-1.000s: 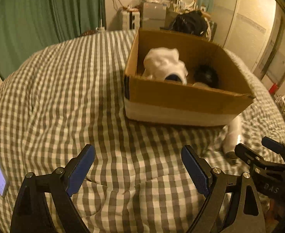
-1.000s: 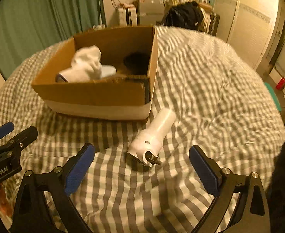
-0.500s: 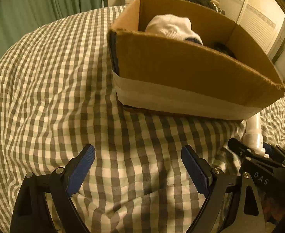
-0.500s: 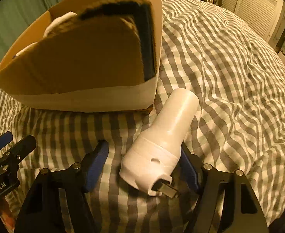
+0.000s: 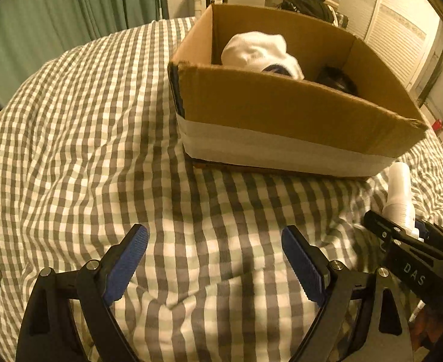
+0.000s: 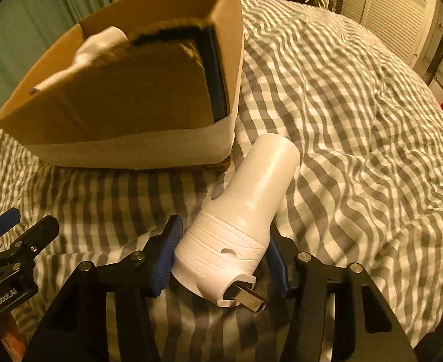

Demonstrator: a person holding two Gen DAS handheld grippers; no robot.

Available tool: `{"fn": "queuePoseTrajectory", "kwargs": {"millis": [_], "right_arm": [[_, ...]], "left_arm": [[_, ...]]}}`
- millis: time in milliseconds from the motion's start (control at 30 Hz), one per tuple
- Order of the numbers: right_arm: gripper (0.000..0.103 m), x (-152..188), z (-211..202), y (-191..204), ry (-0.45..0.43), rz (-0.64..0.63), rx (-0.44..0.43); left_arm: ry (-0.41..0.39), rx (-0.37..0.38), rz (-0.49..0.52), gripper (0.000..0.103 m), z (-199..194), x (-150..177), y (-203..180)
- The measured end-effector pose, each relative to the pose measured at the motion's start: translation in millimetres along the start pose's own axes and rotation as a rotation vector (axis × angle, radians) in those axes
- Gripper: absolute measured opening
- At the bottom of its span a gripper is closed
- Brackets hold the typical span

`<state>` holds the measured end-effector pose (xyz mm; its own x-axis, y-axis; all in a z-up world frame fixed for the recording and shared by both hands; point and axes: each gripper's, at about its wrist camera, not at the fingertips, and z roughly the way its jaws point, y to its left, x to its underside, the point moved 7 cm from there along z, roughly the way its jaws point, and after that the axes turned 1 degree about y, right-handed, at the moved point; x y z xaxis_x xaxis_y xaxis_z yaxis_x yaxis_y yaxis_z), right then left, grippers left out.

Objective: Organize objects
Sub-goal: 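Reach down and grasp the white cylindrical object with the right gripper, then carry the white cylinder over the box and lower it inside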

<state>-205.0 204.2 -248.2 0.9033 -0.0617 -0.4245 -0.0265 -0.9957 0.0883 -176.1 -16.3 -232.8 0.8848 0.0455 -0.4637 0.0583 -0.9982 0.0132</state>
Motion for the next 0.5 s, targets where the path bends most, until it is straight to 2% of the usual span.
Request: {"fn": "queuePoseTrajectory", "kwargs": {"millis": [200, 367, 500], "right_arm": [[0.053, 5, -32, 10, -0.037, -0.031, -0.028], [0.053, 24, -66, 36, -0.062, -0.075, -0.036], [0.053, 34, -87, 39, -0.085, -0.091, -0.043]], "left_arm": [[-0.031, 0.003, 0.033, 0.093, -25, -1, -13], [-0.059, -0.003, 0.05, 0.093, -41, -2, -15], [-0.079, 0.001, 0.053, 0.093, -58, 0, -18]]}}
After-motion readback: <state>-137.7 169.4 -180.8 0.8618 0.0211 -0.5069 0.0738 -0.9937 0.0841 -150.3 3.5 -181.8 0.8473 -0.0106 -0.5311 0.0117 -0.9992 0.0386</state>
